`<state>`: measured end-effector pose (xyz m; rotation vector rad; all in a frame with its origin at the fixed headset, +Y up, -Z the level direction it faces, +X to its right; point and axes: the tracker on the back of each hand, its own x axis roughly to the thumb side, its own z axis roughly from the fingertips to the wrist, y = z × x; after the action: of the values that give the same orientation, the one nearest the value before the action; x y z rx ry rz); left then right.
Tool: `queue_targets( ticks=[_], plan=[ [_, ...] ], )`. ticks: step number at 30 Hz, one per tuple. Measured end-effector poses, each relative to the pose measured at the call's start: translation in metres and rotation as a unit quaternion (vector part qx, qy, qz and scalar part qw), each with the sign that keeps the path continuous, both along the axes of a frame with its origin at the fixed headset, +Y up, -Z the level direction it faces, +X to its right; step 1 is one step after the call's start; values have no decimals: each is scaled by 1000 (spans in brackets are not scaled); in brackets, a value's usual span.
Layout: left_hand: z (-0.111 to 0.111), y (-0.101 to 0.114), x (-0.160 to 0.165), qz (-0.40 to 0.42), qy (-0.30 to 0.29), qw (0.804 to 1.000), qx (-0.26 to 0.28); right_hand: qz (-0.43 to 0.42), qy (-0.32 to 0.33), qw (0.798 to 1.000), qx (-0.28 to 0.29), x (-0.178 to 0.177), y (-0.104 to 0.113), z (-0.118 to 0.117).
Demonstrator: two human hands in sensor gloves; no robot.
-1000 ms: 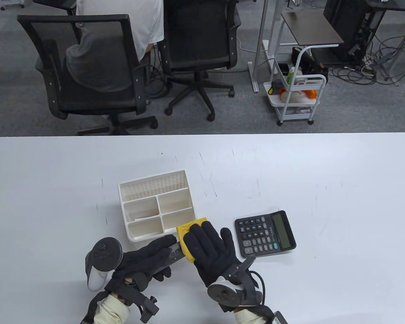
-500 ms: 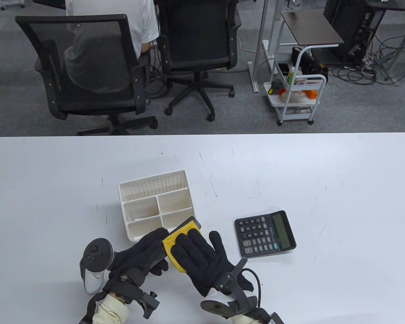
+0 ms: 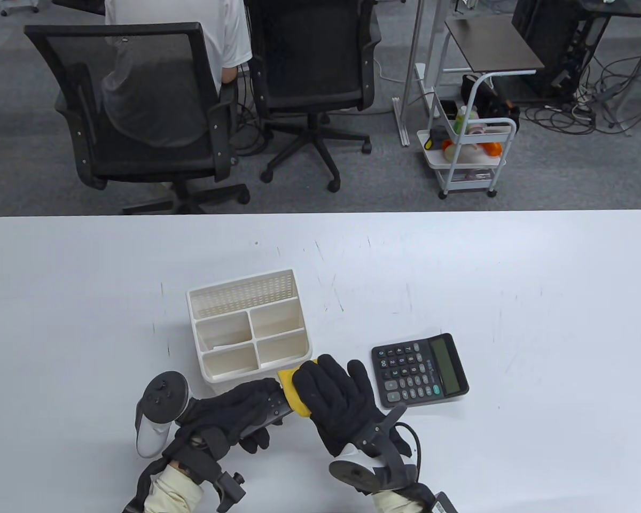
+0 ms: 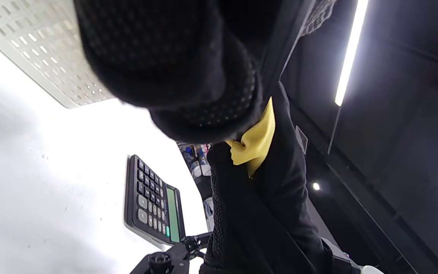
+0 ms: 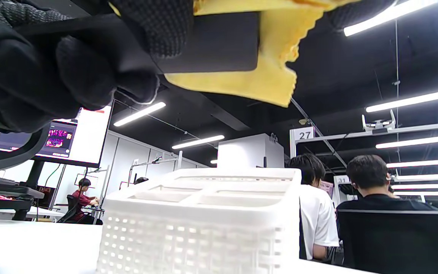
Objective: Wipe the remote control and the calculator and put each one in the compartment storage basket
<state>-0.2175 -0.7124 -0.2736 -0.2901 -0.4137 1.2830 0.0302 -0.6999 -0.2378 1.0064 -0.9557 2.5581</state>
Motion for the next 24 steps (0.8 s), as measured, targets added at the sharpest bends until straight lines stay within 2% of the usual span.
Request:
queue_targets(
  ticks=[3, 7, 10, 14, 17, 20, 24],
  plan=[
    [2, 0, 0, 4, -2, 1000, 2, -1, -10, 1000, -4, 1, 2, -2],
    [6, 11, -2, -10, 34, 995, 94, -9, -32, 998, -44, 6, 2, -6],
    [10, 20, -2, -23, 21, 991, 132, -47, -28, 994, -98, 9, 1, -9],
    [14, 25, -4, -74, 81, 973, 201, -67, -28, 992, -102, 8, 1, -6],
    [19, 26, -1, -84, 119, 966, 216, -91, -25, 991, -91, 6, 2, -2],
    [21, 26, 5, -130, 145, 952, 234, -100, 7, 992, -82, -3, 6, 6],
    [22, 24, 11, -148, 142, 951, 233, -95, 49, 991, -82, -19, 6, 15]
  ],
)
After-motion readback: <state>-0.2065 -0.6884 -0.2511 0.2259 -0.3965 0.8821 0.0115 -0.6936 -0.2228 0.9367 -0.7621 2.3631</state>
